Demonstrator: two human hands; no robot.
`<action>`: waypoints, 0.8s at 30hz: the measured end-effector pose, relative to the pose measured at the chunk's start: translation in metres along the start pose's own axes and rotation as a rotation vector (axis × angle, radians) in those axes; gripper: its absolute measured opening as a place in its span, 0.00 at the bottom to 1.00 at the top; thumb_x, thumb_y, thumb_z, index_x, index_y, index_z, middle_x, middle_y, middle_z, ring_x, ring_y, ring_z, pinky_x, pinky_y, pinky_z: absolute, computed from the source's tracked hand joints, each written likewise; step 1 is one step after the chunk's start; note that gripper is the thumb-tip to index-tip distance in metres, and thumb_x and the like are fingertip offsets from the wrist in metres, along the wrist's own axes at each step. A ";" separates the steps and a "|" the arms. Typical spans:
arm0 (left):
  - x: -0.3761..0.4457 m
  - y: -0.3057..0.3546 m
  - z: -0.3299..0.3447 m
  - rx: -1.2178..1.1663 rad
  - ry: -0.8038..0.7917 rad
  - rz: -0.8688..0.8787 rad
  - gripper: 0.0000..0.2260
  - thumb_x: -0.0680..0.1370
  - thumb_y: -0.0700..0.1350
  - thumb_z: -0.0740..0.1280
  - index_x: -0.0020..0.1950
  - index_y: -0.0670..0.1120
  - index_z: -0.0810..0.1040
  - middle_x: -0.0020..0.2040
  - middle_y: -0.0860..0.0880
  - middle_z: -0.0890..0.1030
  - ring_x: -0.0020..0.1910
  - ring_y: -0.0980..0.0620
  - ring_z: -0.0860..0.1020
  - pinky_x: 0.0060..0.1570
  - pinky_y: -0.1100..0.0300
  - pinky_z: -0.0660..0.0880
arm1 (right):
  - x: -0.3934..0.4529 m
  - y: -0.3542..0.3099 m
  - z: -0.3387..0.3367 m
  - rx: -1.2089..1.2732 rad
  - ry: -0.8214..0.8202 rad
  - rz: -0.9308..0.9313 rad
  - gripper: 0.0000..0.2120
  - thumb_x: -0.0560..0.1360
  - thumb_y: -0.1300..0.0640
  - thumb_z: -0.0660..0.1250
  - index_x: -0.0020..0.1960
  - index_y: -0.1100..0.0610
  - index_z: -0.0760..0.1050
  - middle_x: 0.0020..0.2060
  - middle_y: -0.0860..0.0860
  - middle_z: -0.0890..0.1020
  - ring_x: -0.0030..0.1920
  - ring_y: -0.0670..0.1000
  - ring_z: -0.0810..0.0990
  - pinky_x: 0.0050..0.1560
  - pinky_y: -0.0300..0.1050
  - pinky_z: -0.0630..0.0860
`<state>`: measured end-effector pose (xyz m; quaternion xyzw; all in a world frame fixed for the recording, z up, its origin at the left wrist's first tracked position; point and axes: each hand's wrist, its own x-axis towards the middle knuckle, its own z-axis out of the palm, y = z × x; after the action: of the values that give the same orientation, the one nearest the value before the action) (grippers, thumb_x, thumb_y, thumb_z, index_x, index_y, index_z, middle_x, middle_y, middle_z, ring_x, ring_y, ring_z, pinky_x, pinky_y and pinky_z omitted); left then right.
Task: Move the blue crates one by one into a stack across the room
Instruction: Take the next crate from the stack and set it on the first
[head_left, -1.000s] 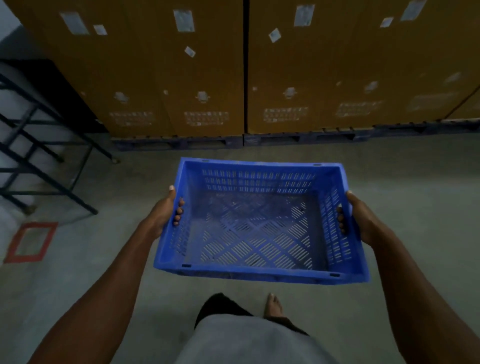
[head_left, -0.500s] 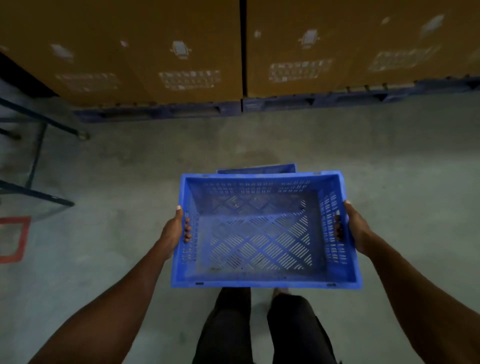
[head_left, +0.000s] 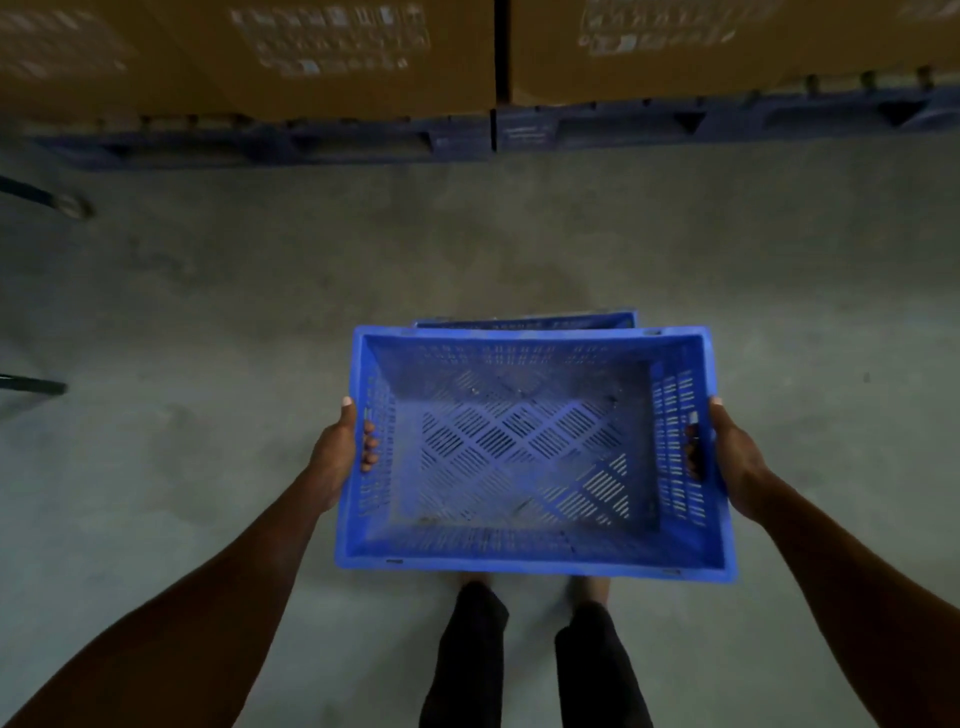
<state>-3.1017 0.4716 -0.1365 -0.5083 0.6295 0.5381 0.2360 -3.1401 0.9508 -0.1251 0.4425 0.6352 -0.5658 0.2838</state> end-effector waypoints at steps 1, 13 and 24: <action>0.013 0.002 0.006 -0.001 0.003 0.002 0.27 0.83 0.66 0.50 0.41 0.44 0.71 0.31 0.47 0.71 0.20 0.53 0.69 0.25 0.62 0.66 | 0.014 -0.004 0.004 -0.002 -0.010 -0.005 0.31 0.71 0.26 0.59 0.38 0.55 0.69 0.27 0.52 0.70 0.22 0.50 0.68 0.22 0.40 0.66; 0.114 0.020 0.058 -0.046 0.035 0.056 0.27 0.84 0.64 0.50 0.42 0.44 0.72 0.33 0.46 0.71 0.28 0.49 0.68 0.31 0.56 0.67 | 0.136 -0.030 0.035 0.005 -0.033 -0.042 0.33 0.65 0.22 0.62 0.38 0.54 0.69 0.29 0.52 0.69 0.23 0.50 0.67 0.22 0.41 0.65; 0.126 0.012 0.071 -0.117 0.039 0.067 0.29 0.83 0.66 0.48 0.39 0.46 0.72 0.30 0.49 0.68 0.23 0.52 0.64 0.26 0.59 0.62 | 0.156 -0.024 0.030 0.071 -0.114 0.001 0.26 0.77 0.30 0.54 0.39 0.52 0.70 0.27 0.48 0.70 0.23 0.48 0.65 0.23 0.37 0.63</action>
<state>-3.1771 0.4873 -0.2592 -0.5103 0.6181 0.5717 0.1754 -3.2349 0.9600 -0.2545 0.4196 0.5972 -0.6123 0.3040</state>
